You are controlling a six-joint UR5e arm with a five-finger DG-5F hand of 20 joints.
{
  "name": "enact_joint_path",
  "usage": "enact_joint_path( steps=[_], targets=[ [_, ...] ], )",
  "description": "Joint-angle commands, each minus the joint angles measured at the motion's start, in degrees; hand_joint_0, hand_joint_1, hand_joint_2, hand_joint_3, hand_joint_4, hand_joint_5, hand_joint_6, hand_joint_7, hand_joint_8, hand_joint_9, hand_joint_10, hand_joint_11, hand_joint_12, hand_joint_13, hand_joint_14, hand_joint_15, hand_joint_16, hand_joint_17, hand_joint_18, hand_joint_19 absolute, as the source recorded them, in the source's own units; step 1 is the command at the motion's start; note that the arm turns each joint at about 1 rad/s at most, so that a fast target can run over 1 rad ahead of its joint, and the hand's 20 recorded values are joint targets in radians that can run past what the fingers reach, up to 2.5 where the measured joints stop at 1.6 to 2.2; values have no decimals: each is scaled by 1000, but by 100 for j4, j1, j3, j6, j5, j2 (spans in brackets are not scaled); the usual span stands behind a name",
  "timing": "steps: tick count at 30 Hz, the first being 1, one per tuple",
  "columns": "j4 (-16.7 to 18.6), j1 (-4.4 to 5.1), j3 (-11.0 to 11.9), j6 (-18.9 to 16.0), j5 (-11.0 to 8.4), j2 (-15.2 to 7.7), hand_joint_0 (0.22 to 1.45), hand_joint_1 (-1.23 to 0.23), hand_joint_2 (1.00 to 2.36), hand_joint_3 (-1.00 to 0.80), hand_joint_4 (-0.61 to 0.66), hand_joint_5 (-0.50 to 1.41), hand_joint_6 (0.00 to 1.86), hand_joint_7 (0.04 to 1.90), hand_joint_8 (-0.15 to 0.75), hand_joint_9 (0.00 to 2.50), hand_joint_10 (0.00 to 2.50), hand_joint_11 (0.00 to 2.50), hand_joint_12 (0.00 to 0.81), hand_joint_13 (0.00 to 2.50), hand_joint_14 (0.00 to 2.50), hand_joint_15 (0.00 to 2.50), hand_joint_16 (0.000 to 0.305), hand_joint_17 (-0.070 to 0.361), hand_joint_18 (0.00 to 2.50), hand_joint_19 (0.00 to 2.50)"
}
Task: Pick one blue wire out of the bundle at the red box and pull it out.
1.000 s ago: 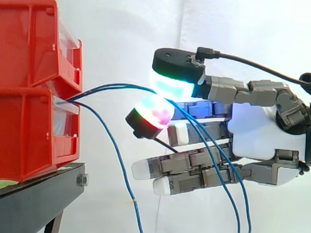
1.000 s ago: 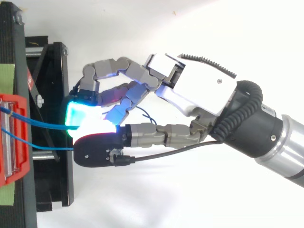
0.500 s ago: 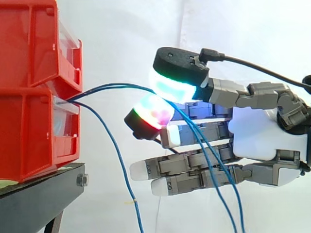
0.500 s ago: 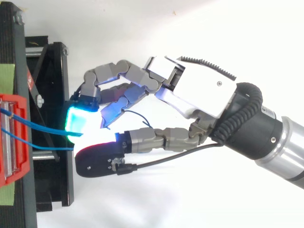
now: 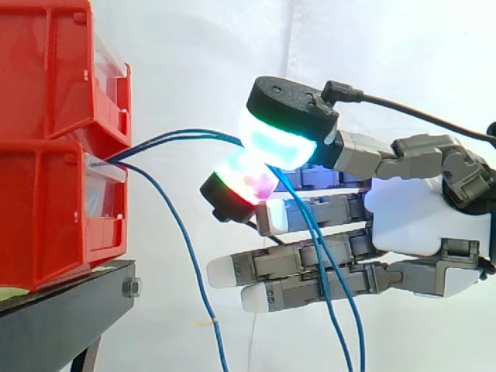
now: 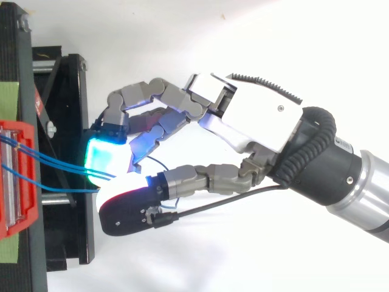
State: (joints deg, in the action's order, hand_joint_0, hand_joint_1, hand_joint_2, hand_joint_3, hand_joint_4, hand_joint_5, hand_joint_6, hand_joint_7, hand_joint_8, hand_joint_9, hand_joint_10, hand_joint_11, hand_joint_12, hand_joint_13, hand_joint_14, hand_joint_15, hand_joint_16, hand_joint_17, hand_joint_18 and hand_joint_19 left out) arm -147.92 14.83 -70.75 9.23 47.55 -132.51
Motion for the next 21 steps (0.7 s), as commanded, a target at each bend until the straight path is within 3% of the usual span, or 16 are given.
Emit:
enact_joint_path(
  steps=[1,6,12,17,21],
  targets=[
    [0,2,0,0,0,-3,765,-932,1000,-500,-104,-175,879,1194,204,1084,30,912,309,670,16,382,47,106,546,304],
    [0,2,0,0,9,-3,739,-938,1016,-283,-275,-160,889,1401,158,1096,25,821,293,668,16,365,45,102,534,349],
    [0,2,0,0,9,-3,682,-982,1012,-238,-324,-136,866,1374,127,1091,21,589,283,664,15,345,44,98,539,352],
    [0,-7,0,0,0,-3,635,-953,1011,-311,-223,-133,859,1215,122,1083,23,600,288,656,15,354,44,99,529,369],
    [0,-7,0,-9,0,-3,587,-816,1009,-369,-97,-125,834,1137,154,1073,22,625,298,645,16,368,45,100,500,392]
  ],
)
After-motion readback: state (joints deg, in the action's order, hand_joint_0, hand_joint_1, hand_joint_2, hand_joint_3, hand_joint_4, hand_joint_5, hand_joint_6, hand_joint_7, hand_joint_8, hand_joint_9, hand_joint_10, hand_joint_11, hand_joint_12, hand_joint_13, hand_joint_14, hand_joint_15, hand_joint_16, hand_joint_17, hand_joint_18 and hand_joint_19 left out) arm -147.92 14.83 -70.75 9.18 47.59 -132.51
